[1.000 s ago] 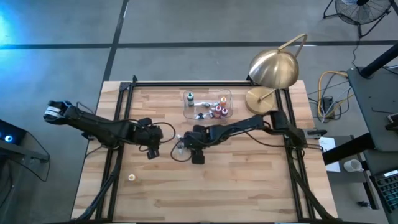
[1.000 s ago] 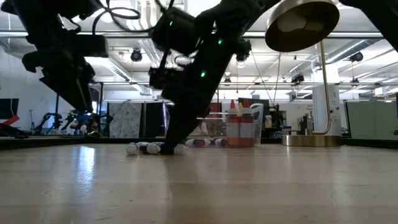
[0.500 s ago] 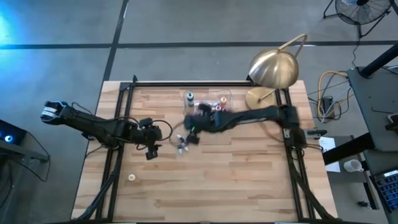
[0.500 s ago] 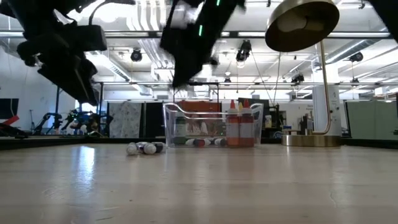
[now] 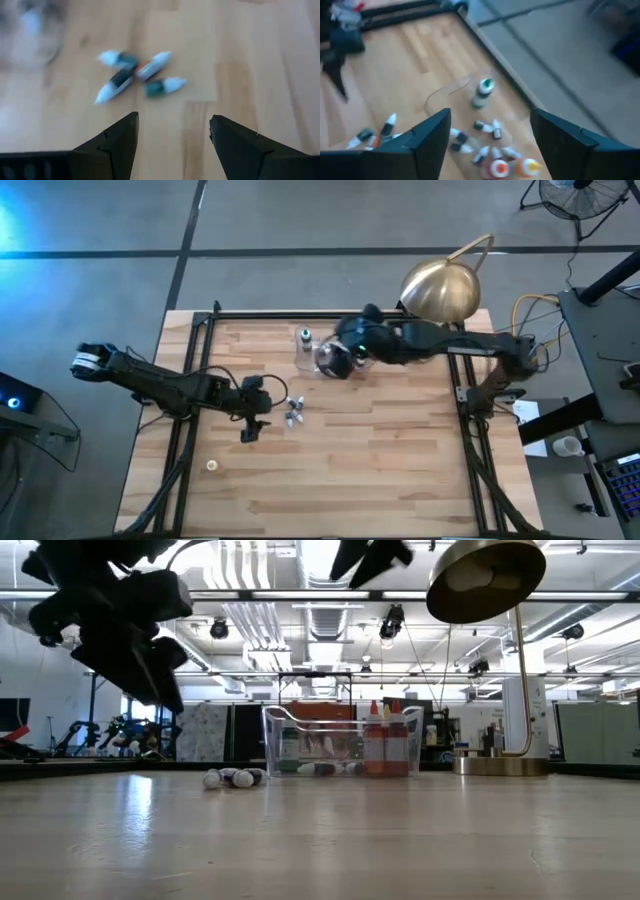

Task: Pick & Place food coloring
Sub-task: Put the small black food coloring bottle into the transparent bin, then put the small green food coloring bottle into the transparent bin

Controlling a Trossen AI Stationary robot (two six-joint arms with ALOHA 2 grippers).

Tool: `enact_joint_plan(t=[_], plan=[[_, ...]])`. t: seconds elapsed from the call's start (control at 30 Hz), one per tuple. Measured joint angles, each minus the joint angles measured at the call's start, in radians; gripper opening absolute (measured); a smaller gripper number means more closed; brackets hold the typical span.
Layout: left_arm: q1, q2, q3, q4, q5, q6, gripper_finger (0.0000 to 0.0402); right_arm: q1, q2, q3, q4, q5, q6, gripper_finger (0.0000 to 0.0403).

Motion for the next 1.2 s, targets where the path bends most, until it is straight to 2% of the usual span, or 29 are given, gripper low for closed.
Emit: enact_joint_plan(t=[0.07,0.23,0.33,0.43,0.63,0.97,1.2], plan=[[0.0,0.044,-0.006,0.063,0.032,0.113,0.0218,0.033,-0.04,-0.015,-0.036,0.059,-0.018,0.0275],[0.007,0.186,-0.007,0.191,0.054,0.457,0.0218,0.087,-0.066,-0.082,-0.168,0.071,0.009,0.0278],[0.042,0.283,0.036,0.161,0.057,0.44,0.0218,0.112,-0.07,-0.125,-0.189,0.074,0.126,0.0277],[0.071,0.347,0.084,0.115,0.104,0.42,0.0217,0.131,-0.074,-0.17,-0.189,0.073,0.213,0.0274],[0.087,0.439,0.149,0.124,0.156,0.622,0.0191,0.148,-0.064,-0.222,-0.186,0.077,0.264,0.0265],[0.183,0.555,0.235,0.035,0.201,0.629,0.0113,0.147,-0.062,-0.236,-0.171,0.077,0.266,0.0249],[0.249,0.512,0.333,-0.032,0.249,0.465,0.0029,0.146,-0.063,-0.236,-0.17,0.091,0.273,0.0244]])
